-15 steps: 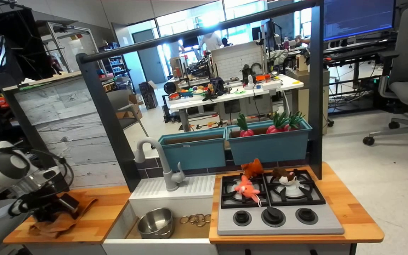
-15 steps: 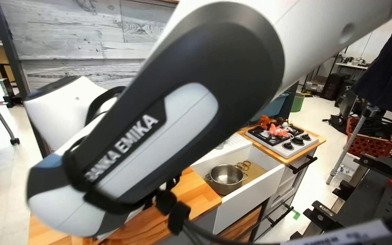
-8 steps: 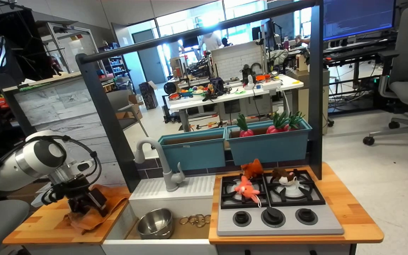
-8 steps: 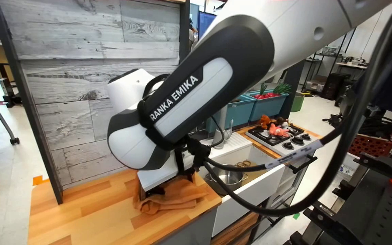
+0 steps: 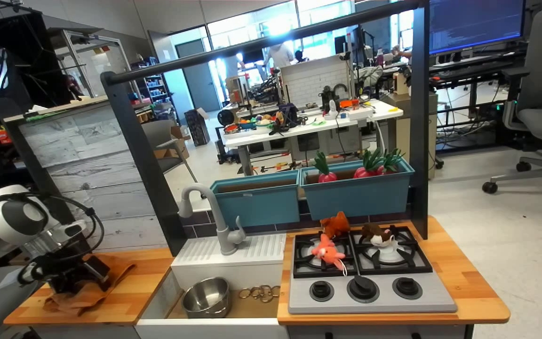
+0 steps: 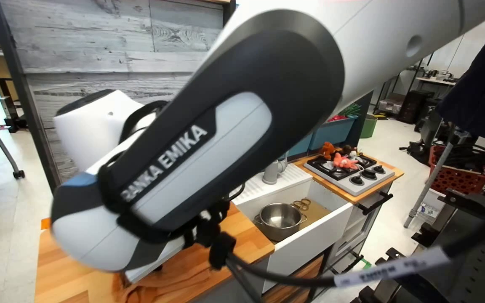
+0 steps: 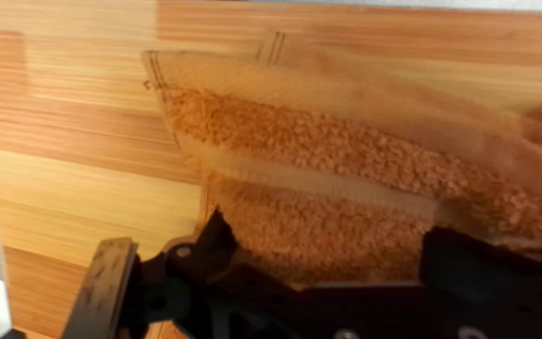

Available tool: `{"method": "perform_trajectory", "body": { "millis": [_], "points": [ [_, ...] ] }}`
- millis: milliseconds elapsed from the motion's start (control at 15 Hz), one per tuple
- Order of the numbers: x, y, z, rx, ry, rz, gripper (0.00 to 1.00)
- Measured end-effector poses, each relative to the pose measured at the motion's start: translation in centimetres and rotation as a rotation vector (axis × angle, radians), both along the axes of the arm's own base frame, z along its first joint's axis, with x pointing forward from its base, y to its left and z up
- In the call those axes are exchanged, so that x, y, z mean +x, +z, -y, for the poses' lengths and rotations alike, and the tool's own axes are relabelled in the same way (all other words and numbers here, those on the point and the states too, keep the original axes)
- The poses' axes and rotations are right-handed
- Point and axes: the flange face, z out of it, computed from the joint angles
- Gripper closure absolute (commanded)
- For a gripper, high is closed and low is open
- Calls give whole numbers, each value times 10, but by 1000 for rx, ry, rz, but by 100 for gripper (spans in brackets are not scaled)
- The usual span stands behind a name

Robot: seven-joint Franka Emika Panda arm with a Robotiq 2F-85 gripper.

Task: Use the towel to wipe the table, then put the dolls in the silver pot one at a time

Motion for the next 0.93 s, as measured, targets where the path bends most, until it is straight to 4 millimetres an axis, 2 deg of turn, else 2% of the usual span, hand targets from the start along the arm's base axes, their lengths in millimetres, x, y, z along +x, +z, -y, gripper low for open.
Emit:
{"method": "perform_trajectory", "body": {
  "millis": [133,267,400,467,600,933],
  "points": [
    [-19,1,-41,41,73,51,0],
    [-34,1,-70,72,125,94,0],
    [-36,0,-71,72,132,106,0],
    [-32,0,-64,69,119,104,0],
    [-16,-1,-35,35,42,86,0],
    [30,-1,68,-15,-181,29,0]
  ]
}}
